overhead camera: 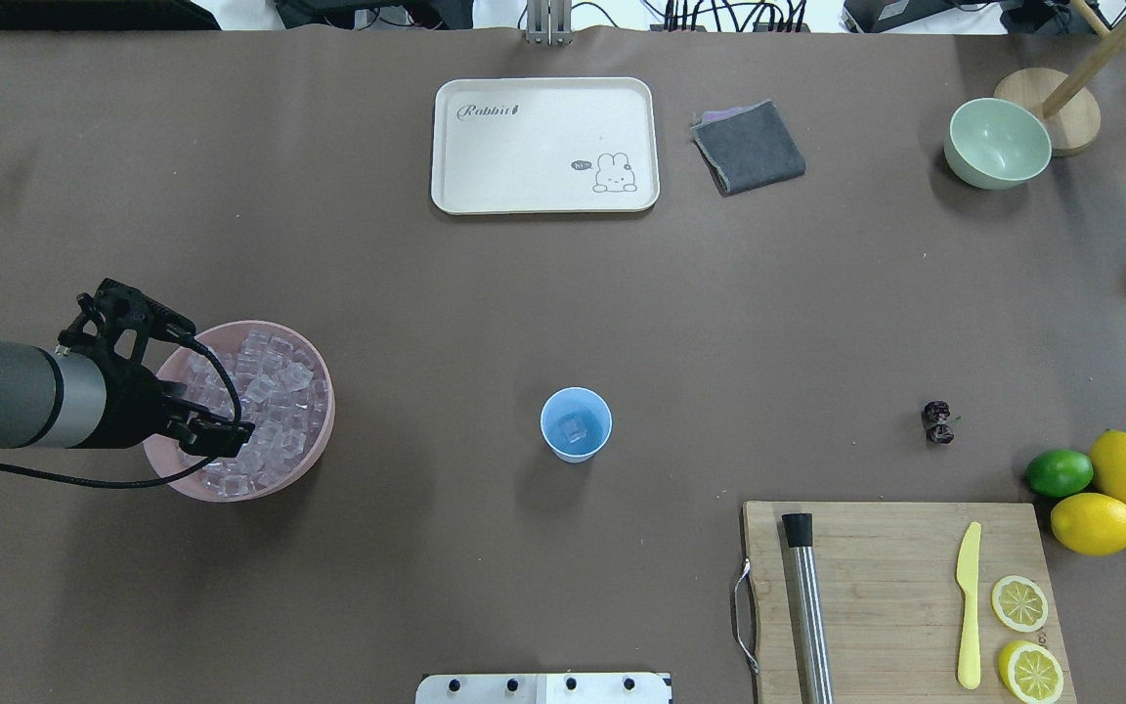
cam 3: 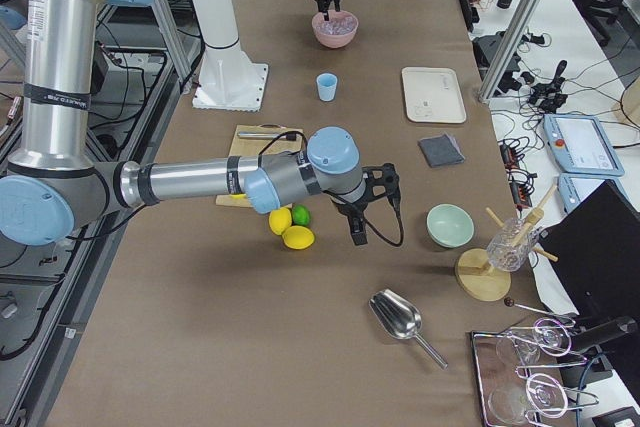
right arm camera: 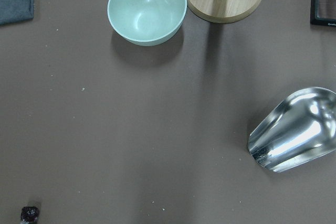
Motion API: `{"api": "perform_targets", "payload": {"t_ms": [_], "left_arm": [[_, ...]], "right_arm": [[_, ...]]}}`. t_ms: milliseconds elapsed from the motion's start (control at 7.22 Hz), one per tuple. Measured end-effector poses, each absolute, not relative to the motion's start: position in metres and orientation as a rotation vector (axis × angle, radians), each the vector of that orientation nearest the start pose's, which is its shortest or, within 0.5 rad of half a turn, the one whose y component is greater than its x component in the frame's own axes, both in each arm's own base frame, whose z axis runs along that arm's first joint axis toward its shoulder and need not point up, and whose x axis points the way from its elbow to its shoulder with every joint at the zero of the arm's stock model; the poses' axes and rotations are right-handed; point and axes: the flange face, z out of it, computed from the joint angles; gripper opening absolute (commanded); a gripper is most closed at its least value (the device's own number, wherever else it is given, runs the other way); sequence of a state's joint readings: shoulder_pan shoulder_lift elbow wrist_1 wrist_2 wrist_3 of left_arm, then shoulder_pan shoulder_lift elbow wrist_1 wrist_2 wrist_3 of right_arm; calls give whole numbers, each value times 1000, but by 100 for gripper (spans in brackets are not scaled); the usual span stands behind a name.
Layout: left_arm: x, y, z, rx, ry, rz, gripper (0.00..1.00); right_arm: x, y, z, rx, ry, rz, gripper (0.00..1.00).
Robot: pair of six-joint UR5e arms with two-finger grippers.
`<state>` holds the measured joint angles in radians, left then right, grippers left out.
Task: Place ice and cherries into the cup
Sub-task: 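Return the left gripper to the pink bowl and grasp another ice cube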
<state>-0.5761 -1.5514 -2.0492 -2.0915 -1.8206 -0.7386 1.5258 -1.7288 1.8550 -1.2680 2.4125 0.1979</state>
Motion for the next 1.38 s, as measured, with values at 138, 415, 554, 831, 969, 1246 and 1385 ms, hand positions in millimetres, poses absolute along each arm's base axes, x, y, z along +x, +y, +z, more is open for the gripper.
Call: {"api": "perform_targets", "payload": {"t_ms": [138,415,554,831,969,1246,1385], "left_arm": [[351,-352,388,460,886,359,98],[360,-351,397,454,872,364,98],[361,-351,399,453,870,364,98],[362,-351,403,447,862,364,98],[363,-351,407,443,857,364,98],[367,-352,414,434,847,369,97],[370,-352,416,430,844,373,97]], "right_arm": [[39,-443,552,299,-869,-39,100],[39,-443,552,299,-869,-39,100],[39,-442,552,299,-869,-39,100],[39,-442,552,299,-870,-40,100],[39,-442,552,299,-870,-40,100],[39,-442,552,299,-870,-40,100],[39,-442,552,300,-870,-40,100]]}}
